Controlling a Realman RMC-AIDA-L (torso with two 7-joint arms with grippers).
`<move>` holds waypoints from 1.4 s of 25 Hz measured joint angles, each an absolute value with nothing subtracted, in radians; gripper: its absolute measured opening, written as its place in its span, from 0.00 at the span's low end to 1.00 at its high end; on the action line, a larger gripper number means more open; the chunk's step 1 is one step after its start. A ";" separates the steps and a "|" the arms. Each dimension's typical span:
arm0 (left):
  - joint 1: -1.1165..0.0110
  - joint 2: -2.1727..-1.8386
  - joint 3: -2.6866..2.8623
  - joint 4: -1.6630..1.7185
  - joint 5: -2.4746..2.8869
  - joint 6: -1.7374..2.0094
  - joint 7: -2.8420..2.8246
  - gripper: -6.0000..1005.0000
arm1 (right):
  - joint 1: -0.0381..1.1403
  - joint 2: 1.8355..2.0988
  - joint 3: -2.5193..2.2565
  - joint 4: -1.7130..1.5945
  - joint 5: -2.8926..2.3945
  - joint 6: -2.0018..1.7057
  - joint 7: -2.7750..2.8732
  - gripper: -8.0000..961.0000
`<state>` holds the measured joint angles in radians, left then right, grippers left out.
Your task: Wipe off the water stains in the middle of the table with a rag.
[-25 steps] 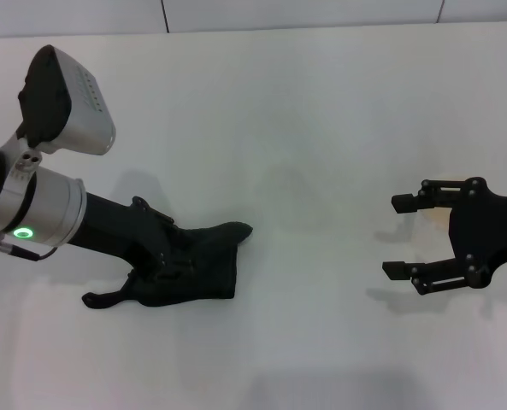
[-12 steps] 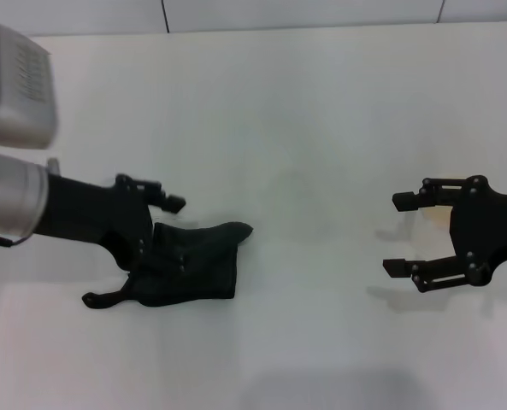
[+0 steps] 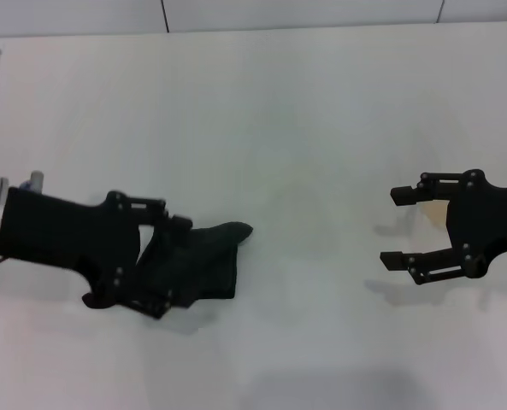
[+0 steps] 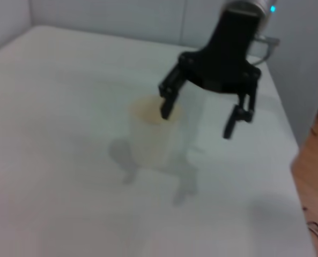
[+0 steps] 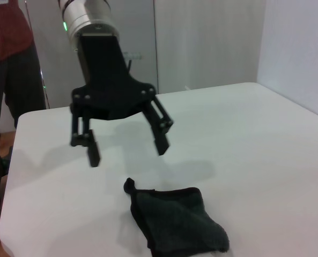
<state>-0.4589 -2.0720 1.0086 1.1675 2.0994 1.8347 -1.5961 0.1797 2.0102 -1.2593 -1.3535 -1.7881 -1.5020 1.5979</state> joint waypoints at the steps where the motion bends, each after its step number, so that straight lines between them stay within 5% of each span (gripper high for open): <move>1: -0.462 -2.072 1.009 1.170 2.109 1.849 -1.603 0.89 | 0.180 2.010 -1.259 -1.355 -1.788 -1.502 1.601 0.87; 35: -0.487 -2.077 1.024 1.210 2.186 1.872 -1.665 0.89 | 0.177 2.008 -1.257 -1.387 -1.867 -1.536 1.648 0.87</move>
<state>-0.4874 -2.0770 1.0235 1.2104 2.1859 1.8716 -1.6648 0.1770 2.0079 -1.2570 -1.3873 -1.8675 -1.5363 1.6477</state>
